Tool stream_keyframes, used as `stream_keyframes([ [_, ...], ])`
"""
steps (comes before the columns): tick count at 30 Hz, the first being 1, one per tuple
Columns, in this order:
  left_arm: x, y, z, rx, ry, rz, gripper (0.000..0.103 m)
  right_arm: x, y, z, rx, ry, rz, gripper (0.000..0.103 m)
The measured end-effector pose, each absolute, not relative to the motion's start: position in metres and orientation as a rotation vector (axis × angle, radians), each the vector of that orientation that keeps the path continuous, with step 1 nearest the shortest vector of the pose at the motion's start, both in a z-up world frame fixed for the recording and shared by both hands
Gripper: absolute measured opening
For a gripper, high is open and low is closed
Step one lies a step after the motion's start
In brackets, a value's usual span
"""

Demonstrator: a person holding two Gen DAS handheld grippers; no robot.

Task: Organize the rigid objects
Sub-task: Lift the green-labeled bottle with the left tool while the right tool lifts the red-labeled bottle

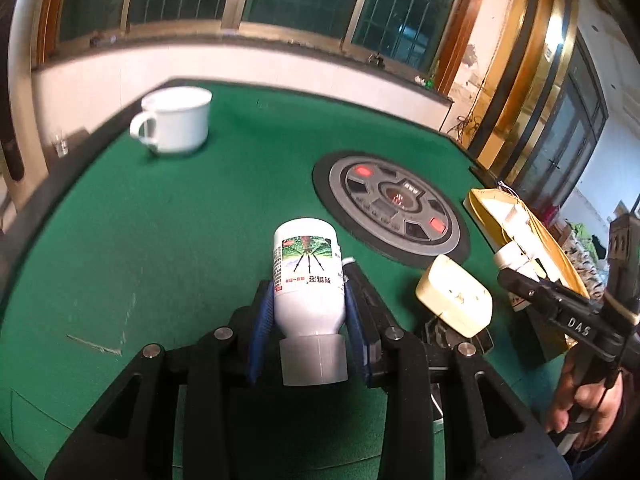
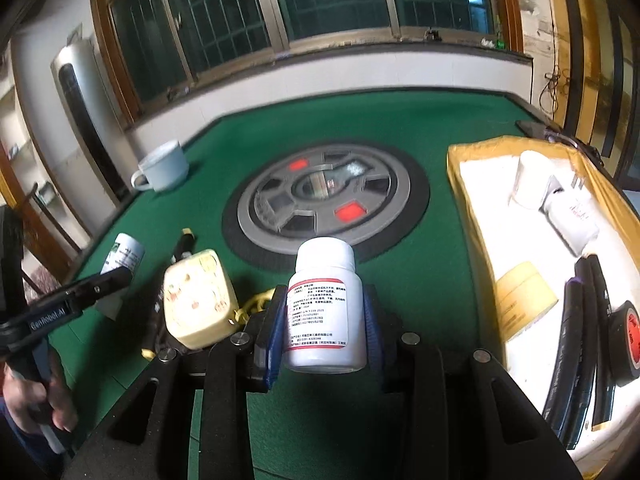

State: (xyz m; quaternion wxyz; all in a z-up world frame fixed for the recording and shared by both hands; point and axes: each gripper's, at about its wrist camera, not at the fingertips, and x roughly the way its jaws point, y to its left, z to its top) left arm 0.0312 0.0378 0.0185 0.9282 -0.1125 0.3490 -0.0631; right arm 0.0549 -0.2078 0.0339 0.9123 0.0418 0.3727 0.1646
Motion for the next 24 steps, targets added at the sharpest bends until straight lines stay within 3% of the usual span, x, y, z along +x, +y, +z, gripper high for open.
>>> stream_keyframes([
  [24,0.009,-0.016,0.037,0.054,0.554,-0.012,0.032,0.033,-0.185,0.051,0.001,0.634,0.405,0.031],
])
